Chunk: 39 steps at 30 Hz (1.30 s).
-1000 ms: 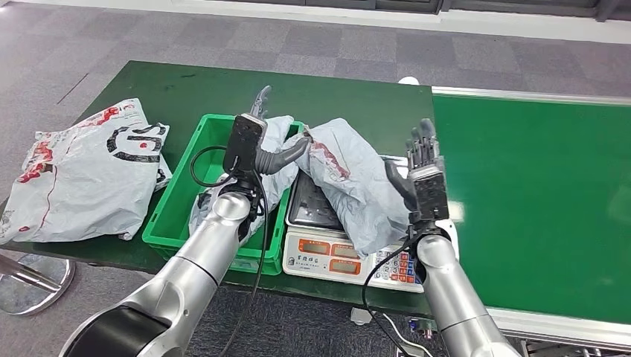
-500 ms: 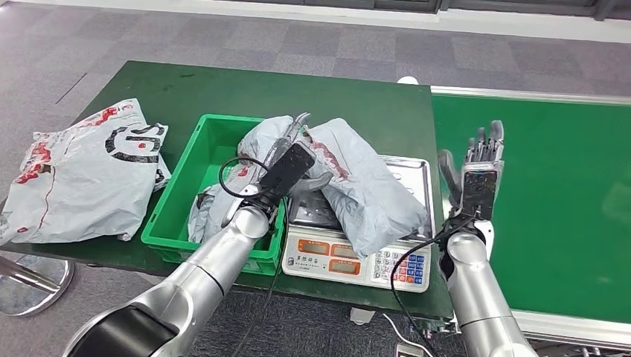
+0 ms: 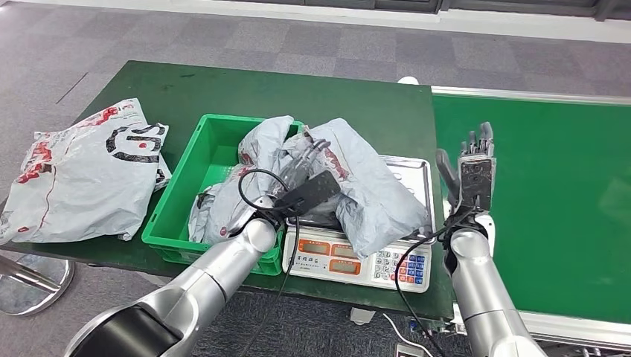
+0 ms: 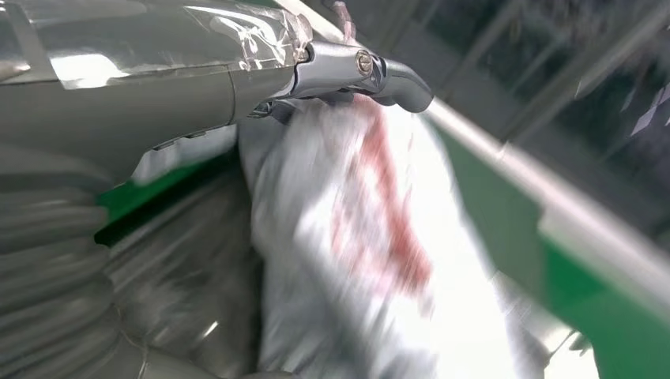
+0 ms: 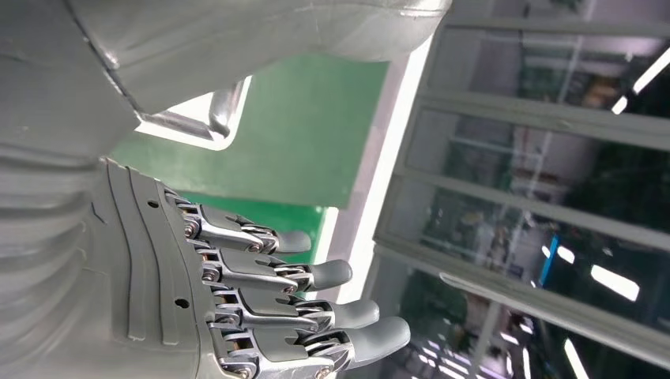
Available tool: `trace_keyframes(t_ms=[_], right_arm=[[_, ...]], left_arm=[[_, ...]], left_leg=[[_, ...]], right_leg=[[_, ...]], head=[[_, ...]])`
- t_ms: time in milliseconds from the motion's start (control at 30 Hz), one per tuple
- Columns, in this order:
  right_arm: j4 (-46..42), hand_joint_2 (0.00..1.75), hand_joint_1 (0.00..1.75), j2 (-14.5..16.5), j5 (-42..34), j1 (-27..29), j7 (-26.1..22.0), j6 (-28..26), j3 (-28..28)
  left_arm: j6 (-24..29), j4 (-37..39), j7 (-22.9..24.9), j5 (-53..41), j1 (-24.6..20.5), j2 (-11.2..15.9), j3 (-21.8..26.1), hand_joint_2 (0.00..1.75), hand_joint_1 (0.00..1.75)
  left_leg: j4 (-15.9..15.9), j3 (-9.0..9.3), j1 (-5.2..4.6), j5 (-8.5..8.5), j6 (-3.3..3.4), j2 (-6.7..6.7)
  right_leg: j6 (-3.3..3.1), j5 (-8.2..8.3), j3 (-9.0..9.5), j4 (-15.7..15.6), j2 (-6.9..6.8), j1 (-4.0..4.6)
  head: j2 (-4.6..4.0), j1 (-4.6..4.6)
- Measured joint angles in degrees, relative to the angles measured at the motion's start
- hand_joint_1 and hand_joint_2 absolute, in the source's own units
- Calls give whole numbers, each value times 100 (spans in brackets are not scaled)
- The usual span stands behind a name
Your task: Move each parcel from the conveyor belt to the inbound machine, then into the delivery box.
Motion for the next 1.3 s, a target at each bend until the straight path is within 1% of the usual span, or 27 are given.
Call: trace_keyframes(t_ms=[167, 300, 467, 500, 533, 600, 633, 667, 867, 1000, 1133, 1300], right_arm=[[91, 175, 0, -53, -21, 5, 52, 127, -15], [91, 175, 0, -83, -21, 12, 72, 132, -21], [90, 175, 0, -99, -17, 14, 87, 144, -21], [90, 175, 0, -104, -13, 18, 104, 154, -21], [87, 175, 0, -111, -5, 24, 128, 170, -21], [74, 175, 0, -122, 22, 51, 177, 207, -22], [61, 175, 0, -126, 42, 69, 200, 220, -24], [43, 175, 0, -128, 67, 91, 224, 228, -26], [-174, 175, 0, -131, 243, 230, 400, 254, -52], [-362, 175, 0, -129, 342, 351, 504, 351, -109], [-504, 175, 0, -128, 384, 433, 575, 430, -171], [-644, 175, 0, -126, 427, 559, 613, 477, -240]], left_arm=[[-461, 213, 151, -551, -16, -3, -466, 175, 0], [-543, 318, 165, -609, -51, -3, -658, 175, 0], [-606, 408, 174, -654, -93, -3, -778, 175, 1], [-678, 423, 191, -722, -102, -3, -813, 175, 10], [-788, 439, 219, -825, -111, -3, -865, 175, 50], [-1051, 476, 292, -1058, -126, -4, -1004, 175, 137], [-1159, 495, 321, -1148, -133, -6, -1078, 175, 171], [-1231, 512, 340, -1211, -140, -9, -1141, 175, 175], [-1276, 562, 406, -1325, -210, -43, -1315, 175, 175], [-954, 568, 527, -1103, -221, -75, -1296, 175, 175], [-647, 530, 442, -810, -246, -97, -1106, 175, 175], [-402, 359, 339, -714, -285, -131, -909, 175, 175]], left_leg=[[0, 0, 0, 0, 0, -1], [-1, 0, 0, 0, 0, -1], [-1, 0, 0, 0, 0, -1], [-1, 1, 0, 0, 0, -1], [0, 1, 0, 0, 0, -1], [0, 1, 0, 0, 0, -2], [0, 1, 0, 0, 0, -2], [0, 1, 0, 0, 0, -3], [0, 5, 0, 0, 1, -6], [0, 7, 0, 1, 4, -8], [0, 7, 0, 5, 5, -7], [1, 5, 0, 9, 5, -8]], right_leg=[[0, 0, 0, 0, -1, 0], [0, 0, -2, 0, 1, 1], [0, 0, -1, 0, 0, 1], [0, 0, -1, 0, 0, 0], [0, 0, 0, 0, -1, 0], [0, 0, 2, 0, -3, 0], [0, 0, 3, 0, -3, 0], [0, 0, 3, 0, -4, 0], [2, -2, 10, 0, -10, 1], [3, -2, 17, 0, -19, 1], [6, 7, 13, 0, -14, 0], [6, 12, 10, 0, -10, 0]], head=[[0, 1], [0, 0], [0, 1], [0, 1], [0, 1], [0, 1], [0, 1], [0, 1], [0, -1], [0, 0], [0, 0], [0, 1]])
